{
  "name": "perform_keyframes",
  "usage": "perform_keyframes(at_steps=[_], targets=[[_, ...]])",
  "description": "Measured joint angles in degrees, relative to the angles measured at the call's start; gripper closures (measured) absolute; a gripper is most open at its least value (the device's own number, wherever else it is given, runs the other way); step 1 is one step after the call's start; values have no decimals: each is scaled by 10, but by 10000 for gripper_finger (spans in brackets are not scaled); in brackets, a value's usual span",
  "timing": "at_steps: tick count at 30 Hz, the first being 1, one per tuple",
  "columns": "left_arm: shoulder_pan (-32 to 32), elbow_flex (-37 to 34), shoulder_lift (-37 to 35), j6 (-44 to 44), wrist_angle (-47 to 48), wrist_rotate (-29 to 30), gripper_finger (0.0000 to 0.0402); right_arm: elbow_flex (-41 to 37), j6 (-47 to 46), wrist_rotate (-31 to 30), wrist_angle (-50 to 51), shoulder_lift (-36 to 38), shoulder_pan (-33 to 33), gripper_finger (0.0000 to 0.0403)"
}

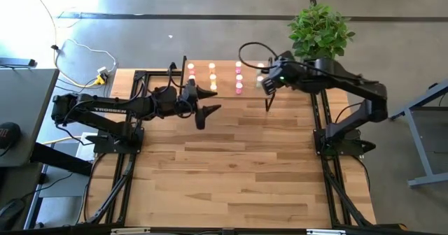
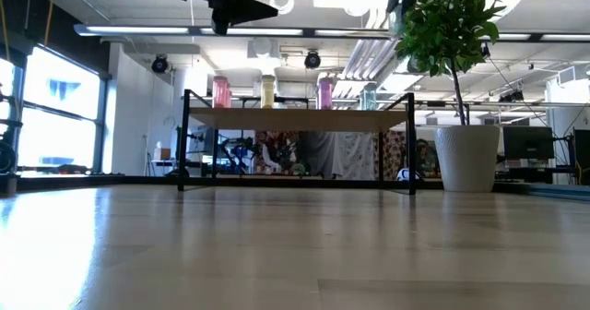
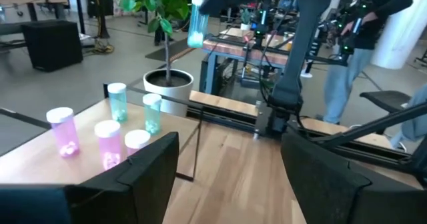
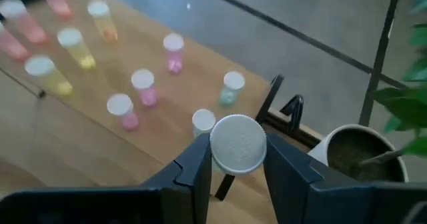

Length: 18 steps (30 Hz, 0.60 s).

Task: Pick and place medicine bottles onto shelf by color
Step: Put the blue pill bottle on the shelf aligned with the other blue pill bottles

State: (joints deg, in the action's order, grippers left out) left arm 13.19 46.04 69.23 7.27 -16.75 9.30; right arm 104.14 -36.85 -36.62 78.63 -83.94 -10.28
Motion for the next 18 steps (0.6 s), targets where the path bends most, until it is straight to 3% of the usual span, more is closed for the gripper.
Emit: perform_keyframes(at_steps=[8, 12, 18], targets=[[27, 0, 0, 0, 0, 0, 147, -23, 26, 27, -5, -20, -21, 299], [37, 0, 0, 0, 0, -1, 147, -112, 0, 44, -32, 12, -21, 299], [50, 0, 0, 0, 1, -1, 147, -249, 27, 86, -205, 79, -23, 299]])
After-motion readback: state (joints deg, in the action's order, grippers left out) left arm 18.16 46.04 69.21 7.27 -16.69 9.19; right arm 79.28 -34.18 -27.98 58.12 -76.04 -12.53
